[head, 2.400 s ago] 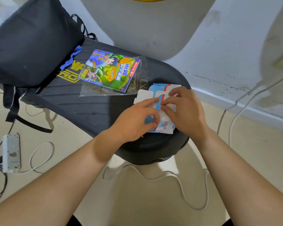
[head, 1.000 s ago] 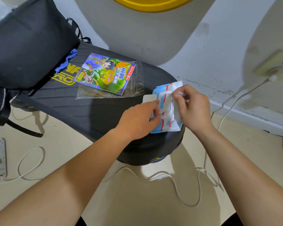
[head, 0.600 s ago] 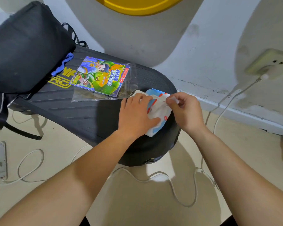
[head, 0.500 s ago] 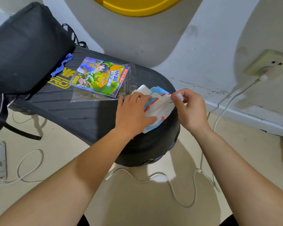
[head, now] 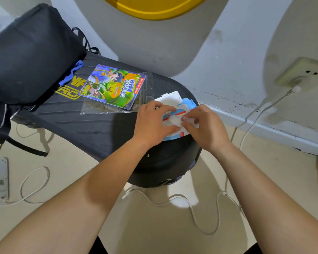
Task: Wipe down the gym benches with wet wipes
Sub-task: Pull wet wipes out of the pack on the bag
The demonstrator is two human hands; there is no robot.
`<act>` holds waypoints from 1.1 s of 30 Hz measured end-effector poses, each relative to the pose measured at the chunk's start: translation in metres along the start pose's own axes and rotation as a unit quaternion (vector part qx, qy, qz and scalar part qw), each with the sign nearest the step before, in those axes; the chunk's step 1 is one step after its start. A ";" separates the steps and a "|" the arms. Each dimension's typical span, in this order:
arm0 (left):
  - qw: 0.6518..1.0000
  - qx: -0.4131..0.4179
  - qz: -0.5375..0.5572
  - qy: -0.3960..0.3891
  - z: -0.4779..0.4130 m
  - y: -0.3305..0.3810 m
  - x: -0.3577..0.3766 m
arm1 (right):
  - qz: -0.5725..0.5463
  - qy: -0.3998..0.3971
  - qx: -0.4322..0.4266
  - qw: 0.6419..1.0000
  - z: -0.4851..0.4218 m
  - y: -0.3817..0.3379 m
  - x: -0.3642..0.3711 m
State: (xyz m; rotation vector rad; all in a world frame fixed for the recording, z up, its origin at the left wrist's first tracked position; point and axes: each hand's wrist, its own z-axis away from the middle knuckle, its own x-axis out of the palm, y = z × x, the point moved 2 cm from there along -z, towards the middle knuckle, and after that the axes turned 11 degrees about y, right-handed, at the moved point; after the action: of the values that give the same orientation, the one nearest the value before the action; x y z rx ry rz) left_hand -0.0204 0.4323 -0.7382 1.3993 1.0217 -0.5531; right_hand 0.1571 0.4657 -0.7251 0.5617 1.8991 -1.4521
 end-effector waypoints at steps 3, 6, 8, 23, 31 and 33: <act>1.000 -0.006 -0.012 -0.006 0.001 -0.001 0.002 | -0.011 0.046 0.010 0.999 -0.005 -0.006 0.000; 1.000 -0.011 -0.023 0.002 0.001 0.001 0.005 | -0.073 0.100 0.010 0.992 -0.008 -0.015 -0.007; 0.999 -0.010 -0.038 -0.001 0.001 0.003 0.005 | -0.115 0.118 0.032 0.986 -0.011 -0.018 -0.014; 0.998 -0.007 -0.064 -0.017 0.000 0.002 0.003 | -0.190 0.233 0.073 0.951 -0.014 -0.022 -0.054; 0.998 0.001 -0.068 0.010 0.000 0.003 0.004 | -0.207 0.293 0.076 0.930 -0.007 -0.027 -0.091; 0.997 0.001 -0.070 0.018 0.001 0.004 0.004 | -0.206 0.299 0.084 0.928 -0.004 -0.029 -0.097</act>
State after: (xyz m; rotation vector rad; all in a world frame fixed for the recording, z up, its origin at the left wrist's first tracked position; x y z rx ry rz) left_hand -0.0146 0.4330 -0.7398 1.3504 1.1553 -0.6332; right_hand 0.2019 0.4673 -0.6340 0.7892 2.4929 -1.8768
